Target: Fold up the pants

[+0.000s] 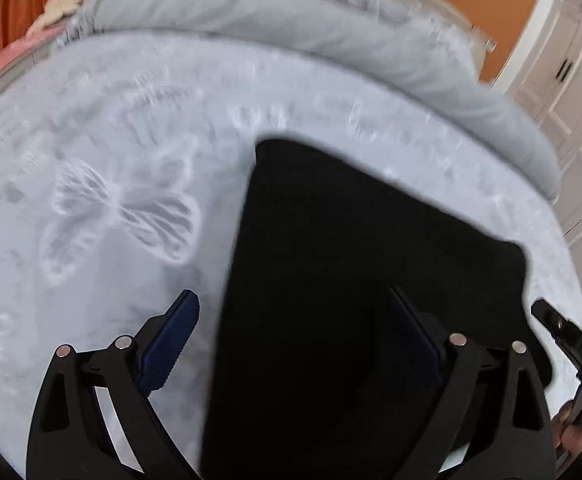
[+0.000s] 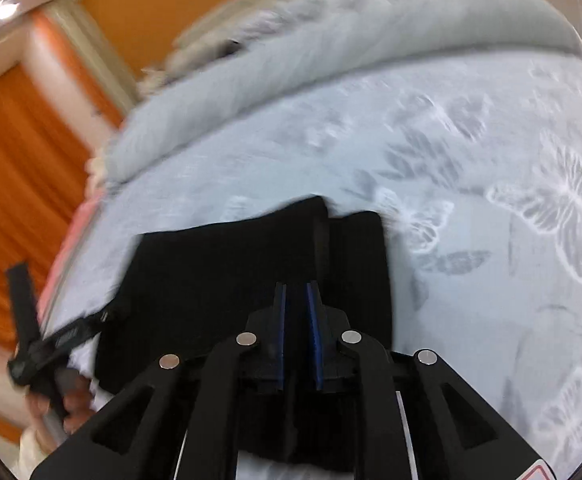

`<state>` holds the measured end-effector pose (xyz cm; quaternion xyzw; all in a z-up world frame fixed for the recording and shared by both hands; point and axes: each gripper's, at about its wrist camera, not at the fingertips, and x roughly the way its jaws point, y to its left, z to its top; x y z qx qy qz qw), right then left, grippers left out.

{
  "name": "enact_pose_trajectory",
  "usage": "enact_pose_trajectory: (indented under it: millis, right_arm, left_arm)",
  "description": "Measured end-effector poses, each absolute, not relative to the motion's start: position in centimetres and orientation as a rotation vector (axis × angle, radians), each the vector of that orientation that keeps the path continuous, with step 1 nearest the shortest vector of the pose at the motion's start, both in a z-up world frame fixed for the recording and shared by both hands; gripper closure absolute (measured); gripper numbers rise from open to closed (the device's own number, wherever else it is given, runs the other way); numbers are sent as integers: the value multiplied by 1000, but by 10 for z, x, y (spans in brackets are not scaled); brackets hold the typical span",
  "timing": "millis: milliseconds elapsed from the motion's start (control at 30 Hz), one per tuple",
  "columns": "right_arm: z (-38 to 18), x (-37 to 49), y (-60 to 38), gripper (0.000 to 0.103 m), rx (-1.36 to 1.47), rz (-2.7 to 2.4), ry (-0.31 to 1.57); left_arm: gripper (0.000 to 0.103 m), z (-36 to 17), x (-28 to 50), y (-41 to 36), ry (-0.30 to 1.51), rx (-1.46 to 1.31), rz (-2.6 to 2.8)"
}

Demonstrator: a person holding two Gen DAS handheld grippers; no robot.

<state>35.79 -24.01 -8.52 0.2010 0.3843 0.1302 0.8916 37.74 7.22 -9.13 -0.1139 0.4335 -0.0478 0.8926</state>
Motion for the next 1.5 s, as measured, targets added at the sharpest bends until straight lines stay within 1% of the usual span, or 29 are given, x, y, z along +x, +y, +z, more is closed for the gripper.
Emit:
enact_pose_trajectory:
  millis: [67, 100, 133, 167, 200, 233, 267, 333, 367, 533, 567, 600, 633, 667, 700, 867, 1000, 1033, 1067, 1100, 1167, 1200, 1233, 1300, 1333, 1367, 1400, 1433, 1500]
  right_arm:
    - [-83, 328, -229, 90, 360, 324, 790]
    - [-89, 327, -223, 92, 324, 319, 812]
    - [-107, 327, -220, 97, 261, 283, 868]
    - [-115, 326, -224, 99, 280, 284, 870]
    - [-115, 328, -234, 96, 346, 282, 862]
    - [-110, 324, -242, 88, 409, 229, 878]
    - [-101, 316, -250, 85, 461, 186, 879]
    - [-75, 290, -251, 85, 466, 191, 845]
    - [-62, 276, -249, 85, 453, 191, 827]
    - [-18, 212, -223, 85, 346, 179, 791]
    - [-15, 207, -217, 80, 327, 189, 792]
    - [-12, 204, -211, 67, 314, 192, 794]
    - [-11, 200, -209, 58, 306, 183, 794]
    - [-14, 199, -210, 41, 306, 172, 795]
    - [-19, 204, -212, 33, 310, 165, 798]
    - [-49, 250, -224, 33, 333, 127, 852]
    - [-72, 303, -217, 33, 346, 134, 907]
    - [-80, 313, -215, 34, 344, 130, 934]
    - [-98, 329, -212, 37, 347, 106, 997]
    - [-106, 333, -211, 51, 343, 88, 1021]
    - [-109, 334, -209, 78, 340, 117, 997]
    - [-102, 330, -209, 86, 325, 121, 974]
    - [-92, 325, -212, 89, 320, 134, 944]
    - [-74, 313, -229, 90, 351, 140, 873]
    - [-76, 311, -237, 89, 330, 99, 864]
    - [-94, 317, -246, 88, 317, 36, 912]
    - [-114, 322, -253, 85, 347, 24, 960]
    - [-119, 320, -257, 84, 377, 41, 935]
    - [-109, 317, -254, 78, 374, 72, 924]
  left_arm:
    - [11, -75, 350, 72, 822, -160, -100]
    - [9, -76, 344, 68, 821, -135, -104]
    - [8, -82, 343, 63, 841, -100, -98]
    - [9, -98, 344, 55, 899, -24, -63]
    - [8, -108, 343, 50, 923, 18, -43]
    - [8, -111, 337, 49, 911, 25, -28]
    - [8, -106, 327, 51, 891, 11, -13]
    - [10, -88, 304, 50, 884, -6, -25]
    - [10, -72, 286, 49, 851, -13, -32]
    - [9, -23, 216, 36, 758, 85, -30]
    - [9, -16, 200, 33, 754, 107, -33]
    - [9, -13, 190, 34, 762, 118, -31]
    - [9, -12, 184, 36, 775, 121, -24]
    - [9, -11, 176, 39, 794, 118, -23]
    - [9, -9, 171, 43, 808, 109, -18]
    - [9, -13, 143, 67, 812, 41, -5]
    - [9, -26, 150, 60, 798, 83, 13]
    - [9, -29, 153, 58, 800, 95, 12]
    - [9, -34, 159, 55, 809, 109, -2]
    - [9, -38, 163, 54, 812, 114, -10]
    - [9, -46, 168, 54, 819, 125, -24]
    - [9, -50, 170, 54, 826, 132, -29]
    - [9, -54, 172, 55, 832, 137, -30]
    - [9, -61, 177, 59, 850, 137, -31]
    - [9, -64, 178, 60, 861, 133, -39]
    - [9, -67, 180, 60, 873, 123, -41]
    - [9, -68, 181, 60, 880, 109, -38]
    - [9, -70, 182, 59, 887, 99, -41]
    - [9, -75, 183, 56, 910, 82, -53]
